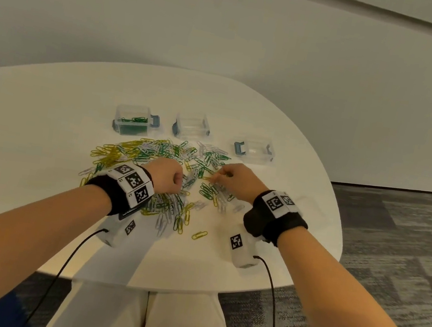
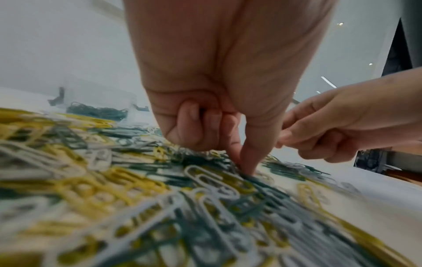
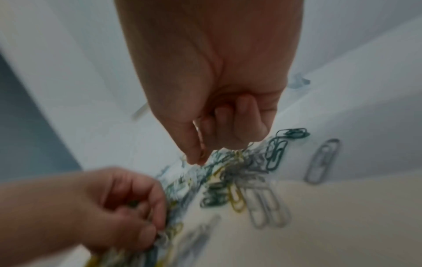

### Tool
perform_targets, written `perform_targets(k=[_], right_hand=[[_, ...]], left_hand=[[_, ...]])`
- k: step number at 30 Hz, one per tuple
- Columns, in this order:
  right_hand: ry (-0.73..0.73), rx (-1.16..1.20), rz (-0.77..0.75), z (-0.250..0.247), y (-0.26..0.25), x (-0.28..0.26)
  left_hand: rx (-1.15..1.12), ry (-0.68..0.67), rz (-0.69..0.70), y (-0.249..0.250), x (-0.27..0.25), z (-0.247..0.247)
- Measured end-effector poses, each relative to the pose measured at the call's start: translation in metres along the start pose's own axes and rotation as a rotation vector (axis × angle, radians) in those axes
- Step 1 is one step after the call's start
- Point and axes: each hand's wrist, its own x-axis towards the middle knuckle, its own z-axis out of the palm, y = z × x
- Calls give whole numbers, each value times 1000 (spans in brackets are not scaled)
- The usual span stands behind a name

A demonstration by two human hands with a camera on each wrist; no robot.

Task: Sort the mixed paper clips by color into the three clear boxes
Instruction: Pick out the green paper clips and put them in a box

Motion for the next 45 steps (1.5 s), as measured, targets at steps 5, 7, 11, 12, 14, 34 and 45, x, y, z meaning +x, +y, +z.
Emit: perform_targets(k=[5,7,11,12,14,34,45], right_hand=[[87,-144,-19,-2,5,-2],[6,-190,-82,8,-3,-3],[-25,-407,-96,21,-12,1],[-28,-422,-92,22,-12,3],[-75,-440,-83,23,-13,5],[-199,-361,-291,-21,-66,-15],[77,-46,-187,-32,-24,7]], left_hand=[[-123,139,-16,7,7,-7],[-97,127,-11,15,10,-7],[5,66,-29,23,15,1],[2,69,-37,22,17,3],[-12,59,-45,21,19,4],[-2059,-594,-412,26,12,9],[-2017,120,-431,-33,36,-62]])
